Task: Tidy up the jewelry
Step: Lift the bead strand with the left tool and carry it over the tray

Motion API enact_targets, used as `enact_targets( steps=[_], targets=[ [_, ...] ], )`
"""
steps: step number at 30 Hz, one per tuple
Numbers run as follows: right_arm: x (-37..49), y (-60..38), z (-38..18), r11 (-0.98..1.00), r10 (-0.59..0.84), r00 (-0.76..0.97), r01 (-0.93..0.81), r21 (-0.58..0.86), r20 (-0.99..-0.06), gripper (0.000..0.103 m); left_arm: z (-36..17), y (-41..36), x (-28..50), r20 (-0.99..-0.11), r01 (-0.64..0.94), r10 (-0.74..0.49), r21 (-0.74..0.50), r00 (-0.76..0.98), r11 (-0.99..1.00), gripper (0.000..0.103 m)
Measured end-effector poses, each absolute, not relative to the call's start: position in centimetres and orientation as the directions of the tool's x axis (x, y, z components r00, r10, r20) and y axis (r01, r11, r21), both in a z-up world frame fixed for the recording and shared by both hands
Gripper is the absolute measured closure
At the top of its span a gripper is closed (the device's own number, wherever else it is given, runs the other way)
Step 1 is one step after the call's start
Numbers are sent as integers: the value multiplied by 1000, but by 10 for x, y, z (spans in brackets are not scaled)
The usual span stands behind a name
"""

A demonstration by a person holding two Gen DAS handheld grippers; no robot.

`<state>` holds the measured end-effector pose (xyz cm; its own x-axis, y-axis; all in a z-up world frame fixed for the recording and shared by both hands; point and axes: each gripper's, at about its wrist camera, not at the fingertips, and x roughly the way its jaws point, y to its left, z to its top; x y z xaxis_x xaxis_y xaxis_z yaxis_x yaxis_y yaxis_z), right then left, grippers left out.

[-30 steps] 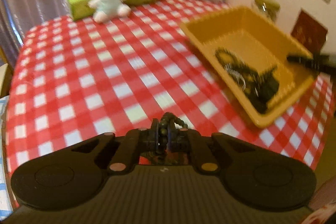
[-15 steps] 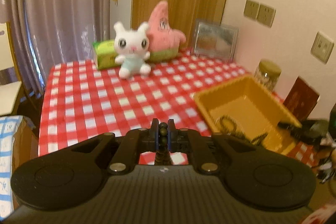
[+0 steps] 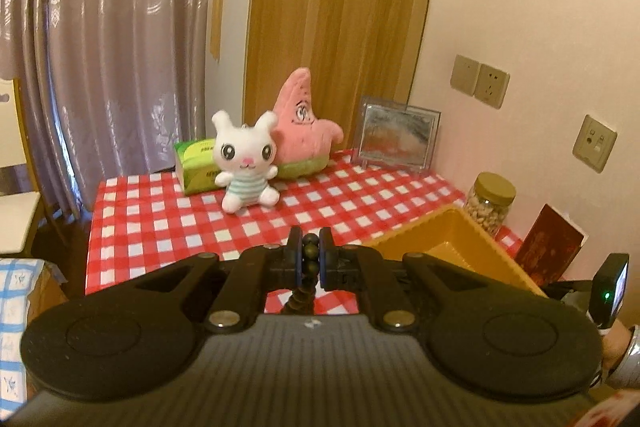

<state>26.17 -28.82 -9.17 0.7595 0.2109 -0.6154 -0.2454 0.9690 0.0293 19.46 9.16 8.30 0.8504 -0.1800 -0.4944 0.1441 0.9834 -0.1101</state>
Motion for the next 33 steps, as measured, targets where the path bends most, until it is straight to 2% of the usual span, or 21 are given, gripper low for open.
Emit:
enact_targets(
  steps=[33],
  targets=[
    [267, -289, -92, 968, 219, 759, -247, 40, -614, 100, 103, 26, 235, -430, 344, -362, -122, 827, 931, 96]
  ],
)
